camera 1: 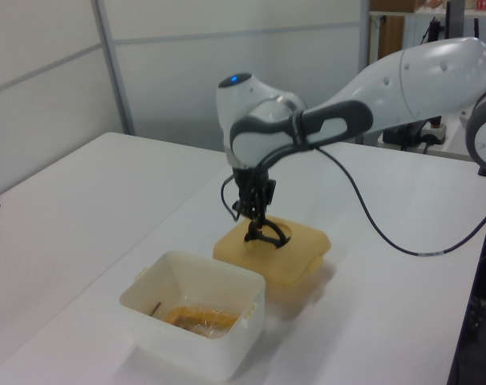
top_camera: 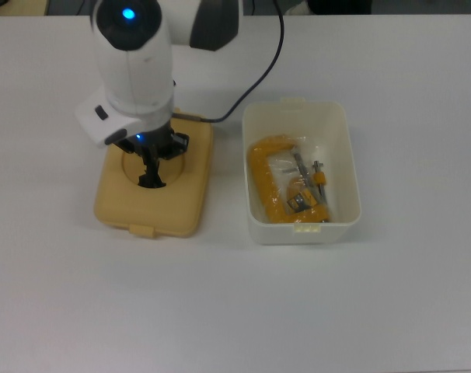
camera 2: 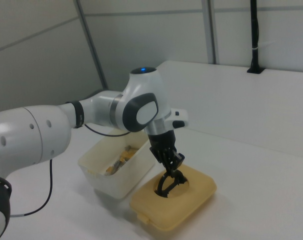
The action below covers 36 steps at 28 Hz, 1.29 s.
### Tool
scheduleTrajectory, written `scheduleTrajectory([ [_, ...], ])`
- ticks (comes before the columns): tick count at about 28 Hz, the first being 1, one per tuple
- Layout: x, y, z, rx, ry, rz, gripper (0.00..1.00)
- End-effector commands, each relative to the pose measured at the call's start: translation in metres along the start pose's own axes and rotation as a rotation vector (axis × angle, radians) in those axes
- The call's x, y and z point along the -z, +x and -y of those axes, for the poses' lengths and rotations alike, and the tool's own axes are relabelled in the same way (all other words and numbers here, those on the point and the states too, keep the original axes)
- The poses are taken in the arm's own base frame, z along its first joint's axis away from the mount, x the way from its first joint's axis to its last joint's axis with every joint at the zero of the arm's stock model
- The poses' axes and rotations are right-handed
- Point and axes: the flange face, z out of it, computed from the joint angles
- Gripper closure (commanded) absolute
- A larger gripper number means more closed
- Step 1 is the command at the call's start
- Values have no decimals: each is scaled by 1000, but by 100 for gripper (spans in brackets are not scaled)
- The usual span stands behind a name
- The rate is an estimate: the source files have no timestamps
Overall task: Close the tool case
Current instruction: 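Close the gripper on the black handle and lift the lid, then carry the tan lid over the white box and lower it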
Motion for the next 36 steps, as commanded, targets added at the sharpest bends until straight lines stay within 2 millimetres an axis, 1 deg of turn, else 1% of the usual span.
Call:
scheduleTrajectory([
  [1,43,-9,-18,18,42,-8,100],
  [4,59,-10,-23,5,53,-30,100],
  [5,69,-10,-23,4,58,-46,100],
  [8,85,-12,-22,4,59,-59,100],
  [10,99,-13,-17,5,61,-79,100],
  [14,110,-13,-9,3,61,-90,100],
  [15,117,-14,1,4,64,-101,100],
  [17,126,-13,9,5,69,-119,100],
  [19,131,-14,17,12,73,-127,100],
  [20,132,-15,25,22,77,-131,100],
  [23,133,-16,37,39,77,-132,100],
  [24,137,-17,49,49,79,-138,100],
  [27,142,-20,70,66,79,-147,100],
  [29,142,-23,86,77,79,-146,100],
  [32,142,-26,102,80,80,-145,100],
  [36,143,-33,132,95,84,-146,100],
])
